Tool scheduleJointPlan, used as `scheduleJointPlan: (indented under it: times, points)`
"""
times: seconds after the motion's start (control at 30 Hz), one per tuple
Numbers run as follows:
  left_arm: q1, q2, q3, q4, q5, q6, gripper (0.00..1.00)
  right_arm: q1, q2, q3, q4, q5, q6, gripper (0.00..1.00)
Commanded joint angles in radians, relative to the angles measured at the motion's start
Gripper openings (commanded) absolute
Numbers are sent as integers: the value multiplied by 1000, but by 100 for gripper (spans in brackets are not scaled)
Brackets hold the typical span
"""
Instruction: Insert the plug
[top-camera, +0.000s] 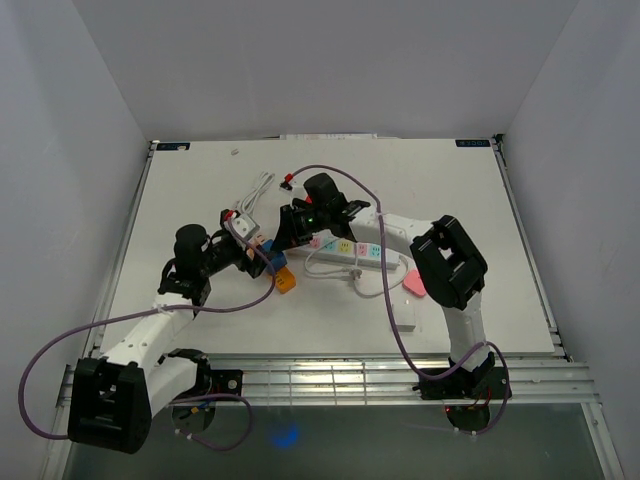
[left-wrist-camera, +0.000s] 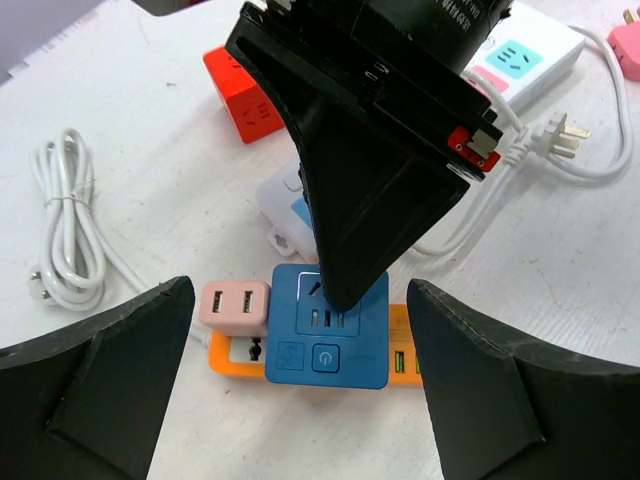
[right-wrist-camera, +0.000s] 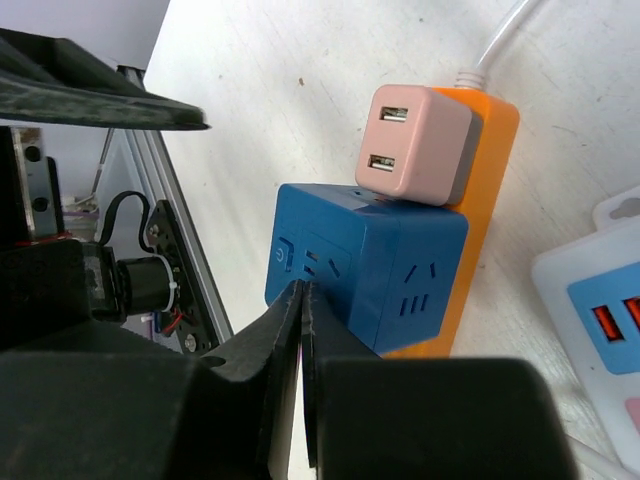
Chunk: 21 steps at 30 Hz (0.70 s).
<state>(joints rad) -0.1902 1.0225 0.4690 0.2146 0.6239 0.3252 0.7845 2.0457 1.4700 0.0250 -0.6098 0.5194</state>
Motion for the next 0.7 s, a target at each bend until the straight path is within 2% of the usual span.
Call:
scheduleJointPlan:
  times: [0.0, 0.17, 0.47, 0.67]
  points:
    - [-3, -68, -20, 84, -38, -43, 98, -14, -56, 79, -80, 27, -19, 8]
    - [-3, -122, -20, 138, -206, -89, 98, -14, -105, 162, -123, -30, -9, 8]
    - [-3, -163, -7, 200, -493, -219, 98, -2, -139, 156, -103, -91, 30, 8]
    - [-3, -180, -4, 200, -555, -229, 98, 2, -156, 174, -71, -140, 54, 8]
